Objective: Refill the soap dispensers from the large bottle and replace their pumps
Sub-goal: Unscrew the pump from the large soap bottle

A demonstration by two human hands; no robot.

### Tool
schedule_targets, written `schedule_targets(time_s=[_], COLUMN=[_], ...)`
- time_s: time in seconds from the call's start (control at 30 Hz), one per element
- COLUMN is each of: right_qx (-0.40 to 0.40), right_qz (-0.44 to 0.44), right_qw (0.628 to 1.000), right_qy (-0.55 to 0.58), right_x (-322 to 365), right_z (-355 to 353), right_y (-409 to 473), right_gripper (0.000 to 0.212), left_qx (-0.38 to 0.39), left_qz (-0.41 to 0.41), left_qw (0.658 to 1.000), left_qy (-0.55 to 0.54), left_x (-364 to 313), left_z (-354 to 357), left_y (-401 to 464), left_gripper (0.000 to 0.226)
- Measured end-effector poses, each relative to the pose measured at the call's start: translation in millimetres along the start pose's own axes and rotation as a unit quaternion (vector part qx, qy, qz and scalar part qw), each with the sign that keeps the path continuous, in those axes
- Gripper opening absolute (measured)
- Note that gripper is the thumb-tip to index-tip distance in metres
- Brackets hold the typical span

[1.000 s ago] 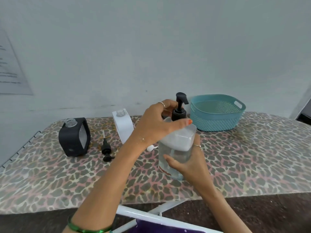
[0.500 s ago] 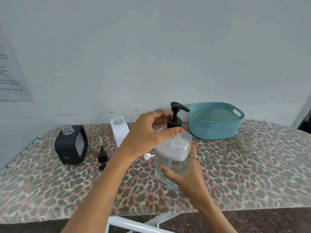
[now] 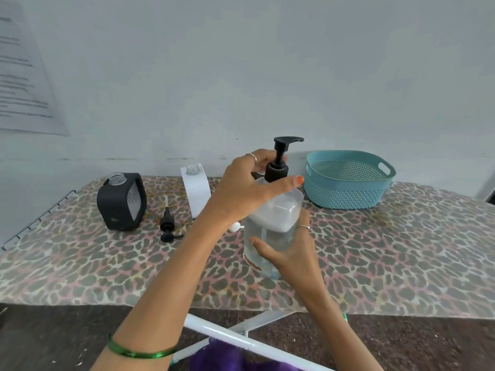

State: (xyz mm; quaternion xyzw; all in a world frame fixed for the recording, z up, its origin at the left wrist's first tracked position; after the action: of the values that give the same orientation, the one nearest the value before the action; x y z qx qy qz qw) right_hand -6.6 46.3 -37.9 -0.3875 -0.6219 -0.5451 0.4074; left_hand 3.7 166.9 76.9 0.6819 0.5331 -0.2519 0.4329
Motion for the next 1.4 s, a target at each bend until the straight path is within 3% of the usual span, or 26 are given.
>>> schedule_targets(time_s=[0.1, 0.17, 0.47, 0.67, 0.83, 0.93, 1.03, 1.2, 1.4], right_qx=[0.0, -0.004, -0.003, -0.005, -0.006, -0.011, -0.014, -0.007, -0.008], right_qz=[0.001, 0.006, 0.0, 0.0, 0.001, 0.003, -0.001, 0.008, 0.002], right_qw=[1.0, 1.0, 1.0, 1.0, 1.0, 1.0, 1.0, 1.0, 1.0], right_qy=[-0.005, -0.004, -0.014, -0.01, -0.009, -0.008, -0.008, -0.01, -0.014], right_x=[-2, -6, -3, -3, -4, -4, -4, -7, -4], right_z=[2, 3, 2, 1, 2, 2, 1, 2, 1], right_y=[-1, -10, -3, -4, -4, -5, -5, -6, -6], right_gripper=[0.074, 0.072, 0.075, 0.081, 0.08, 0.076, 0.064, 0.08, 0.075], left_qx=[0.071, 0.093, -0.014, -0.082, -0.152, -0.209, -0.218, -0.25, -0.249], left_qz=[-0.008, -0.016, 0.021, 0.043, 0.071, 0.097, 0.094, 0.097, 0.086], left_qw=[0.996, 0.992, 1.0, 0.994, 0.982, 0.972, 0.969, 0.963, 0.964], left_qy=[-0.055, -0.088, -0.012, -0.051, -0.09, -0.049, -0.071, -0.029, -0.026], left_x=[8, 13, -2, -14, -32, -47, -57, -68, -79], left_z=[-8, -9, -12, -17, -29, -32, -32, -36, -41], left_y=[-5, -16, -7, 3, 15, 21, 26, 31, 37], left_gripper=[0.057, 0.056, 0.03, 0.017, 0.015, 0.017, 0.016, 0.012, 0.008])
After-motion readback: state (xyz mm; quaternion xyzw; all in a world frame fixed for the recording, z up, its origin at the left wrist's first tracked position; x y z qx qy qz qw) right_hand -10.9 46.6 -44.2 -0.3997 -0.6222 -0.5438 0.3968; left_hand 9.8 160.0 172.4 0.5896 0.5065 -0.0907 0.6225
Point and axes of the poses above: each hand's wrist, its own y-axis towards the middle knuckle, its own z-axis out of the palm, x = y × z, the point moved 2 cm from there along y, towards the middle knuckle, and after that the axes turned 8 degrees about y, right-handed, at the moved point
